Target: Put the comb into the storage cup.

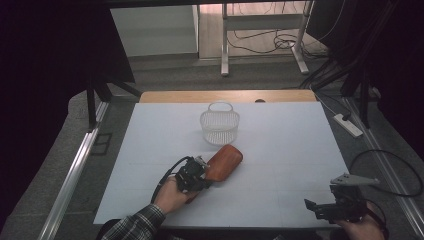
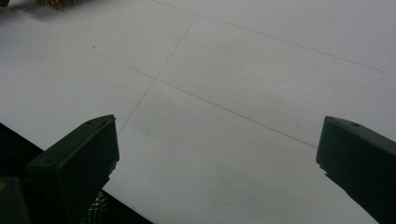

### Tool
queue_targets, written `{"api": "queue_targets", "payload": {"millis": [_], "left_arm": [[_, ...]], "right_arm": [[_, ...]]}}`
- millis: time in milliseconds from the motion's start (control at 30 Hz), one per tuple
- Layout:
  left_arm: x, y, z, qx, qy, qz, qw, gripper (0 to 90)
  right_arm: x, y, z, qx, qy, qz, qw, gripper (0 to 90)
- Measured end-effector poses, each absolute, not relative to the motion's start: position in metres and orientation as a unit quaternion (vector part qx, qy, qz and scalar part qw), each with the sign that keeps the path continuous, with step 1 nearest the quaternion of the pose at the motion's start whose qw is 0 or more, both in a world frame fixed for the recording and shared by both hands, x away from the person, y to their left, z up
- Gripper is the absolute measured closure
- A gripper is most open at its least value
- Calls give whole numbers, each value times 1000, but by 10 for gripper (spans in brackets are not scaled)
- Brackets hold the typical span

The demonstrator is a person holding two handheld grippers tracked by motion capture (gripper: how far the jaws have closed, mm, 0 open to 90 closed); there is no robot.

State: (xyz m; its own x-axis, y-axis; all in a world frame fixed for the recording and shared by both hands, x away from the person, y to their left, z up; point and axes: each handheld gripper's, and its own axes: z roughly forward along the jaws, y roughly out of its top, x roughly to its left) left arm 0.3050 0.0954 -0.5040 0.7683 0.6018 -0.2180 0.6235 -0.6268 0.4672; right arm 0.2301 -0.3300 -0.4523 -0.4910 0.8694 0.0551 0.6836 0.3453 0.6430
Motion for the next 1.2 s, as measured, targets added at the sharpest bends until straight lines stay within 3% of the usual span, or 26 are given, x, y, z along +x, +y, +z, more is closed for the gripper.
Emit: {"api": "queue_targets", "payload": {"millis": [367,800,933,1200], "left_arm": [[308,103,-504,901,348,-15,258,891],[304,116,-486,886,357,-8,295,876],[302,117,-483,886,359,4,295,819],[300,124,-482,879,375,16,295,492]], "right_arm": [[230,-330,-452,482,807,308,150,0],[231,-330,-452,483,807,306,148,0],[231,-330,-453,483,807,306,149,0],[231,-330,-453,483,807,307,148,0]]}}
